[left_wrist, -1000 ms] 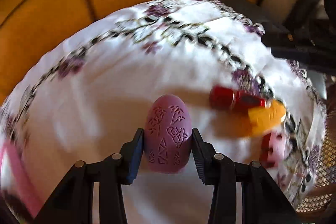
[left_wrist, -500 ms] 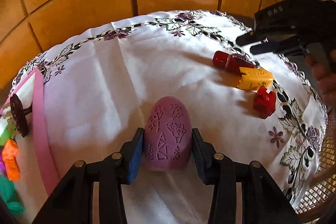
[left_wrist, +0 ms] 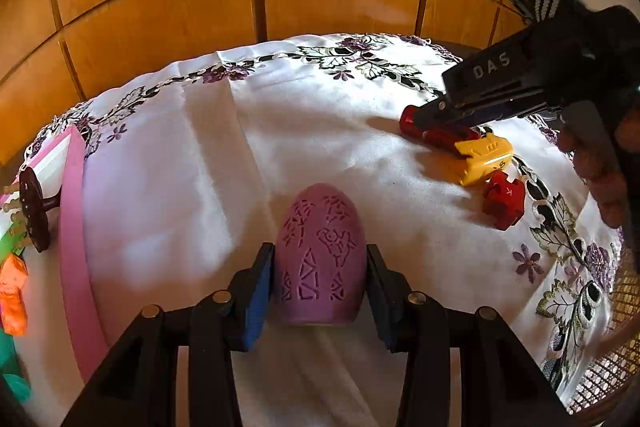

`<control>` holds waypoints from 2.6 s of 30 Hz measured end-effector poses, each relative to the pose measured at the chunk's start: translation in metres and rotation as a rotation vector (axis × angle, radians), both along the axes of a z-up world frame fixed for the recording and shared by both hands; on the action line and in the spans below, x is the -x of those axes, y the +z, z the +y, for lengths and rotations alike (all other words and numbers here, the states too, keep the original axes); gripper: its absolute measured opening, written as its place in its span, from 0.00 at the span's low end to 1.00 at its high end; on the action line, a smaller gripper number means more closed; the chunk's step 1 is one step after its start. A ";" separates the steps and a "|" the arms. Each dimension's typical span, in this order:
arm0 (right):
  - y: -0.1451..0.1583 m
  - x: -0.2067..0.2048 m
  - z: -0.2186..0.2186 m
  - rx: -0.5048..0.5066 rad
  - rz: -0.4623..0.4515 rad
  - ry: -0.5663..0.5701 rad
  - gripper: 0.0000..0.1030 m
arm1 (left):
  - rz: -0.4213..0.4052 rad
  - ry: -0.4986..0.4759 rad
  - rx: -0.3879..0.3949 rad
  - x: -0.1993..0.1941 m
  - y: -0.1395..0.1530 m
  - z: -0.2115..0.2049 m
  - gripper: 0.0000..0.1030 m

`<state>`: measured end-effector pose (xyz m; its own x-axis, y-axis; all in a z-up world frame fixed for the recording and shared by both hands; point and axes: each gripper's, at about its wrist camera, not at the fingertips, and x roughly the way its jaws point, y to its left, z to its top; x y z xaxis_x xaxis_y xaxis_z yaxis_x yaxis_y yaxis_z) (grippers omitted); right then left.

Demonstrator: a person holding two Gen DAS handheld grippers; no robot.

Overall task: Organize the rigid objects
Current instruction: 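Grasp the red cylinder with the right tool, then carry the pink egg toward the tray with the left tool while the right tool holds the red cylinder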

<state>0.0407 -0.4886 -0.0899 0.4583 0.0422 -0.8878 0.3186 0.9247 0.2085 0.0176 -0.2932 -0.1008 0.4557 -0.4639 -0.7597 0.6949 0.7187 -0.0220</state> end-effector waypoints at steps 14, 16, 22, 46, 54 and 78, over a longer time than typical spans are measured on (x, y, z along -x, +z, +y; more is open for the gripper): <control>-0.016 -0.011 0.018 0.110 0.025 0.084 0.26 | -0.014 0.005 0.021 0.003 -0.001 0.002 0.43; -0.016 -0.011 0.022 0.137 0.023 0.095 0.26 | -0.014 0.006 0.025 0.003 -0.001 0.002 0.43; -0.017 -0.012 0.036 0.240 0.013 0.148 0.25 | -0.023 0.009 0.027 0.004 -0.001 0.003 0.43; -0.022 -0.011 0.061 0.459 -0.029 0.252 0.25 | 0.030 0.029 0.063 0.011 0.030 0.008 0.42; -0.023 -0.008 0.072 0.548 -0.036 0.286 0.25 | -0.037 0.067 0.143 0.024 0.083 0.032 0.42; -0.025 -0.006 0.081 0.628 -0.032 0.303 0.25 | -0.056 0.328 0.163 0.007 0.098 0.139 0.42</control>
<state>0.0468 -0.4077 -0.1154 0.5335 -0.3447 -0.7724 0.0301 0.9203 -0.3900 0.0104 -0.1542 -0.0027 0.6393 -0.3989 -0.6575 0.4317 0.8937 -0.1225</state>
